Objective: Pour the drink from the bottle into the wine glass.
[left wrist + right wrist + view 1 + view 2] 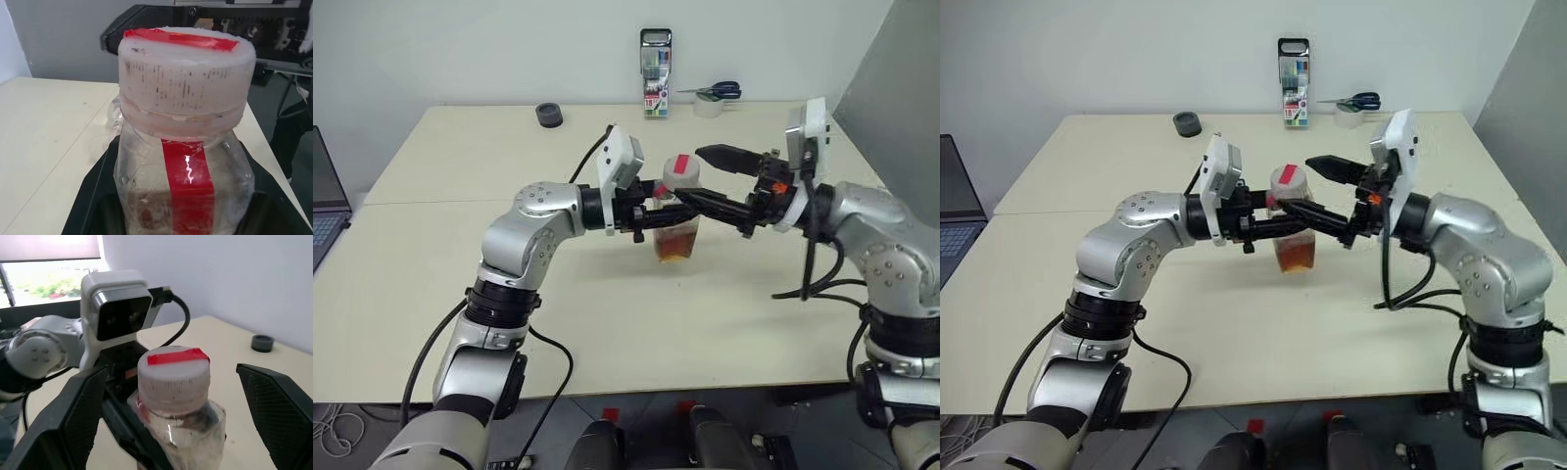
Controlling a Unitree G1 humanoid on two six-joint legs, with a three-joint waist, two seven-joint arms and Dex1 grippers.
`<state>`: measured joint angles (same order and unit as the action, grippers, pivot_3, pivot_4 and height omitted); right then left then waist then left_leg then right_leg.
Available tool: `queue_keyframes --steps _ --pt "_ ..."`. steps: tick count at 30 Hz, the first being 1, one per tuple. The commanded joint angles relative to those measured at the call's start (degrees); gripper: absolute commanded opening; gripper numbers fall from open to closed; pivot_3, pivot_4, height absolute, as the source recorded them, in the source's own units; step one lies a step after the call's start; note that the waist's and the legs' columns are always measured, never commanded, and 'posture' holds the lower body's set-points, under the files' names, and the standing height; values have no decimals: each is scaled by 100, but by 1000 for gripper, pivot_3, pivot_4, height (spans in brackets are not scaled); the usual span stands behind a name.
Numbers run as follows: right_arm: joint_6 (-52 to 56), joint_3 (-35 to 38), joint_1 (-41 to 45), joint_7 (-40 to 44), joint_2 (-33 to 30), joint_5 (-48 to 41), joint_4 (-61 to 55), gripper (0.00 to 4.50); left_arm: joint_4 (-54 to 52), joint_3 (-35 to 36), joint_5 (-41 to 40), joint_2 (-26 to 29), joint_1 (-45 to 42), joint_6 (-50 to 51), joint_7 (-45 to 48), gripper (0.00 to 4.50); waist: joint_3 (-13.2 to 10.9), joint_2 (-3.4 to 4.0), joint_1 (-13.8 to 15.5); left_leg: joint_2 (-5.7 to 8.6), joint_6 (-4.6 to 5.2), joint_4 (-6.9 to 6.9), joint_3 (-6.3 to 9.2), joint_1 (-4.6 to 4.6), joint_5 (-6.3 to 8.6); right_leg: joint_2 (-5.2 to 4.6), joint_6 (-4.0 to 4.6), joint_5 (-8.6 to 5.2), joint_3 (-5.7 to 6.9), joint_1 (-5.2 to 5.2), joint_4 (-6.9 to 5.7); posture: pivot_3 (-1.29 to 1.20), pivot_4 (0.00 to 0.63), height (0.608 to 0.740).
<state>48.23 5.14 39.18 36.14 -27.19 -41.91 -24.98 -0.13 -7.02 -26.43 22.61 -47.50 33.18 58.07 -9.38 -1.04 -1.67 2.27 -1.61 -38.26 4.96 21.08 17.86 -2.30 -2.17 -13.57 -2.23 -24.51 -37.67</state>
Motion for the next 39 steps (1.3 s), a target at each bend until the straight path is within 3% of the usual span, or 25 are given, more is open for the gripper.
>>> queue_keyframes --steps 1,9,18,30,39 --pt "-40 -113 42 -601 250 82 -480 4448 -168 81 -60 -49 -60 -140 -16 1960 0 0 1 0 0 -1 0 0 0 0 0 0 0 0 -1 0 150 740" --pt "-189 19 188 -1153 581 204 -42 4448 -157 61 -51 -44 -97 -127 36 1960 0 0 -1 1 0 -4 -1 0 0 4 0 0 1 0 -3 0 150 740" --pt "-391 55 -23 -1027 210 384 -5 4448 -149 69 -12 -22 -80 -164 27 1960 0 0 -4 1 1 -4 -4 -1 0 11 0 0 0 0 -4 0 150 740" --pt "-242 405 -282 -719 -419 -74 -187 4448 -22 77 94 -75 -117 -259 20 1960 0 0 0 0 2 -5 -4 -1 1 12 0 0 1 1 -4 0 150 740" --pt "-124 473 -249 -629 -440 -452 -259 4448 -10 89 102 -79 -119 -282 23 1960 0 0 1 0 3 -5 -7 -1 1 11 0 0 -2 1 -5 0 150 740"
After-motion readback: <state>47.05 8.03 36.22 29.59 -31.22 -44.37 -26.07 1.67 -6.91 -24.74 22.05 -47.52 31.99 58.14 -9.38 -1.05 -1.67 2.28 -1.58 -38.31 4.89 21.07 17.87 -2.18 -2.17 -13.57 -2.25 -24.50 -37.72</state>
